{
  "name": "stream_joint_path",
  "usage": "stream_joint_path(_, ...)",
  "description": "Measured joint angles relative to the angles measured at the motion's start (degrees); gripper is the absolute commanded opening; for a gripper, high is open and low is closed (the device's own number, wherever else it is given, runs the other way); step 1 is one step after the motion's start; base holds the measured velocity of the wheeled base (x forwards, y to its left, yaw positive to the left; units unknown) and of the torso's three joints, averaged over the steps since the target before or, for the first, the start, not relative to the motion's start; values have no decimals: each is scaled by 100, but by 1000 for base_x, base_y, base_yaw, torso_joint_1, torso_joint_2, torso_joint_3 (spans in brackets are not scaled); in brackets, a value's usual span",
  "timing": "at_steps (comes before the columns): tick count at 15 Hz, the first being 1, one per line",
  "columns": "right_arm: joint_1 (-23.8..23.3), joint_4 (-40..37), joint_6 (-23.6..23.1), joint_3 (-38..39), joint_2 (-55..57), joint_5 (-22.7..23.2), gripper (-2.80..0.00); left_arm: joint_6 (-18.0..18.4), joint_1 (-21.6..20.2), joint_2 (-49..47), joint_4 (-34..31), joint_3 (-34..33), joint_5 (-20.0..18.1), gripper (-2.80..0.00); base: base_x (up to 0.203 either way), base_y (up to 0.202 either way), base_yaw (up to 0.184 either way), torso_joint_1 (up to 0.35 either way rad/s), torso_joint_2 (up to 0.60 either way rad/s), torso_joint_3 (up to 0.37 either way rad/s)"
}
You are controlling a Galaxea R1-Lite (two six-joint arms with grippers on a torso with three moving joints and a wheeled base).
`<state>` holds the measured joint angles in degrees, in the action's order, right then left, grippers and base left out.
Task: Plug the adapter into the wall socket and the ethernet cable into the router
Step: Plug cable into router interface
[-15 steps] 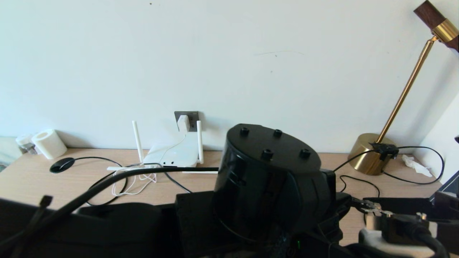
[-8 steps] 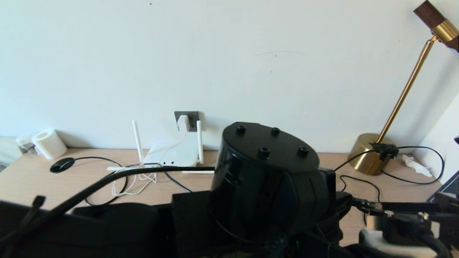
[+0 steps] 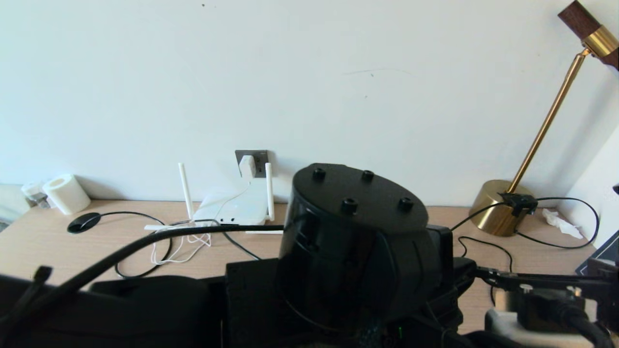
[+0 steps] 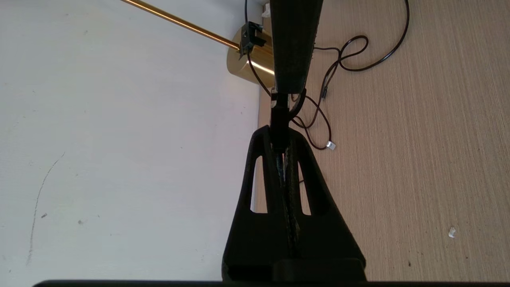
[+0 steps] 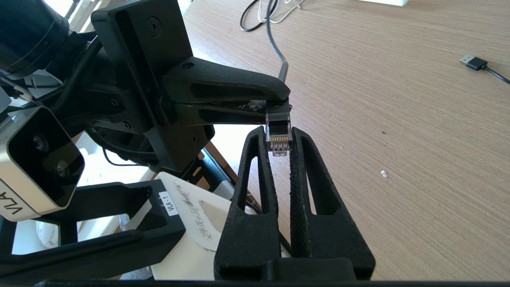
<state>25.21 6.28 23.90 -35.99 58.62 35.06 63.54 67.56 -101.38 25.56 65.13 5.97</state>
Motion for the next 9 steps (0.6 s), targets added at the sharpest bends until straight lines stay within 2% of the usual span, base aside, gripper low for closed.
stream_joint_path(1,0,11,2,11,2,5,-280,-4,5,0,32,-4,-2,-280,0,0,0,0,0,0)
stream_joint_path(2,0,9,9,22,5,7,-280,-1,10,0,51,-23,-2,0,0,0,0,0,0,0)
stream_joint_path(9,0,-6,117,14,21,-1,-280,0,11,32,141,-122,-79,0,0,0,0,0,0,0)
